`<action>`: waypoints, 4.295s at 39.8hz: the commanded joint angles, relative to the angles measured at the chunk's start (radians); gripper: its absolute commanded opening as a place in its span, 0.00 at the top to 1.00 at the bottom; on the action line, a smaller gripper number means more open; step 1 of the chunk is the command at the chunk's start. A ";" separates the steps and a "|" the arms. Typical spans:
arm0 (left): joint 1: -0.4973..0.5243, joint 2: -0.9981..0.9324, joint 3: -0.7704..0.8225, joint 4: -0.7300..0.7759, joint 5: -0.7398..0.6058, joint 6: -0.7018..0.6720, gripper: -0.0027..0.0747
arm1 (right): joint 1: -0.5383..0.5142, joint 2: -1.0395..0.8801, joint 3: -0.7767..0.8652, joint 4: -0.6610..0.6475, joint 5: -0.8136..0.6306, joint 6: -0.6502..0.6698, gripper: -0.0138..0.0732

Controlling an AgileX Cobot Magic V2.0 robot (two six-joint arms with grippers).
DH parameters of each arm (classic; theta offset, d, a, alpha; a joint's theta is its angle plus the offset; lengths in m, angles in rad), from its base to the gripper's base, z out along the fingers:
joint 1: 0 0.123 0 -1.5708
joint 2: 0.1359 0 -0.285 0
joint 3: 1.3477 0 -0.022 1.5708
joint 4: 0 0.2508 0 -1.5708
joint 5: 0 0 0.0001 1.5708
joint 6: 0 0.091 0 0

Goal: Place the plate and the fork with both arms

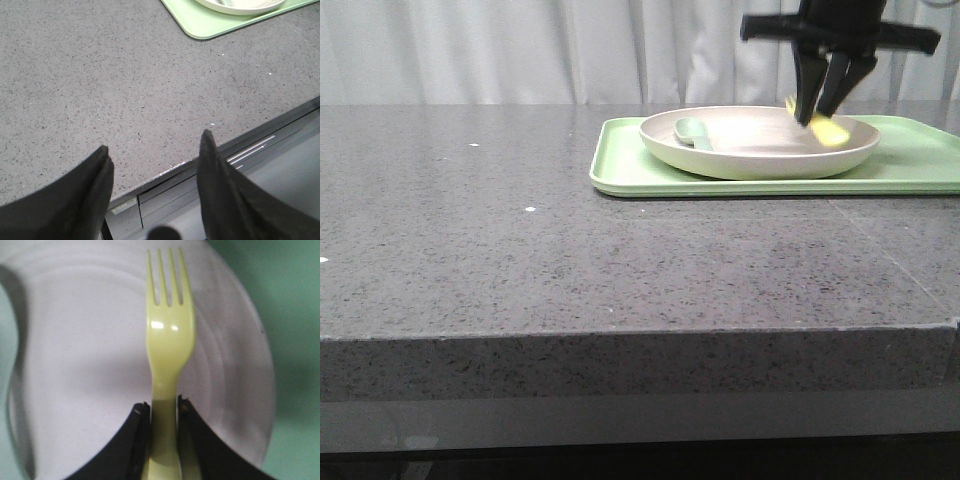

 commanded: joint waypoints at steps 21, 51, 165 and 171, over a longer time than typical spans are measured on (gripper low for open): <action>-0.007 0.004 -0.022 0.013 -0.059 -0.001 0.48 | -0.197 -0.182 -0.008 -0.001 0.094 -0.183 0.86; -0.007 0.004 -0.022 0.014 -0.059 -0.001 0.48 | -0.236 -0.002 0.018 0.028 0.071 -0.225 0.69; -0.012 -0.006 -0.005 0.221 -0.109 -0.215 0.99 | -0.181 -1.638 1.204 0.078 -0.310 -0.346 0.92; 0.052 -0.052 0.103 0.231 -0.224 -0.215 0.99 | -0.182 -1.638 1.204 0.078 -0.310 -0.346 0.92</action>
